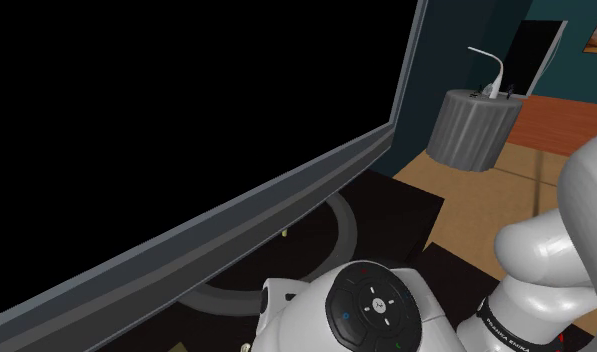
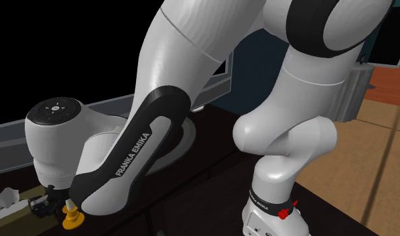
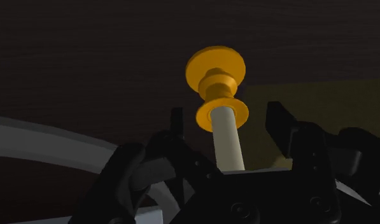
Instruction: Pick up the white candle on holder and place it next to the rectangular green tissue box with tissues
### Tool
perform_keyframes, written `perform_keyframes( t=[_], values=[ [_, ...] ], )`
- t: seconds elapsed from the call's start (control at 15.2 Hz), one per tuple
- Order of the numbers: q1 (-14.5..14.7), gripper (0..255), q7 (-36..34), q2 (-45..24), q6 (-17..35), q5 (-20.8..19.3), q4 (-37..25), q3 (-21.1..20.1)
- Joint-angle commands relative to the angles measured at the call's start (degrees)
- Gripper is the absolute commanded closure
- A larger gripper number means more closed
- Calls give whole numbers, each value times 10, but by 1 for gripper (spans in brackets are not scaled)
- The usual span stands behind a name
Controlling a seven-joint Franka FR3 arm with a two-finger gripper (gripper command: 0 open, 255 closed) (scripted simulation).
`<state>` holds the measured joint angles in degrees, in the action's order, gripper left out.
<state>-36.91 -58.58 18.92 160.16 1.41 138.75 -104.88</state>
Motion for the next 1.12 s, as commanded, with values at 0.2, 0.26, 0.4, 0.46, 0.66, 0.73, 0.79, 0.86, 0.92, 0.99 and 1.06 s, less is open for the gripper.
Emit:
perform_keyframes(
  t=[0.2, 0.26, 0.4, 0.46, 0.66, 0.73, 0.79, 0.86, 0.92, 0.99, 1.06],
  values=[
    [0, 0, 0, 0, 0, 0, 0, 0],
    [0, 0, 0, 0, 0, 0, 0, 0],
    [127, 0, -23, -20, -34, -32, 7, 123],
    [197, 0, -27, -22, -52, -37, 9, 190],
    [247, 0, -14, -13, -67, -20, 11, 236],
    [247, 0, -14, -12, -67, -19, 11, 236],
    [247, 0, -13, -12, -67, -19, 11, 236],
    [247, 0, -13, -12, -67, -19, 11, 236],
    [247, 0, -13, -12, -67, -19, 11, 236],
    [247, 0, -13, -12, -67, -19, 11, 236],
    [247, 0, -13, -12, -67, -19, 11, 236]
  ],
)
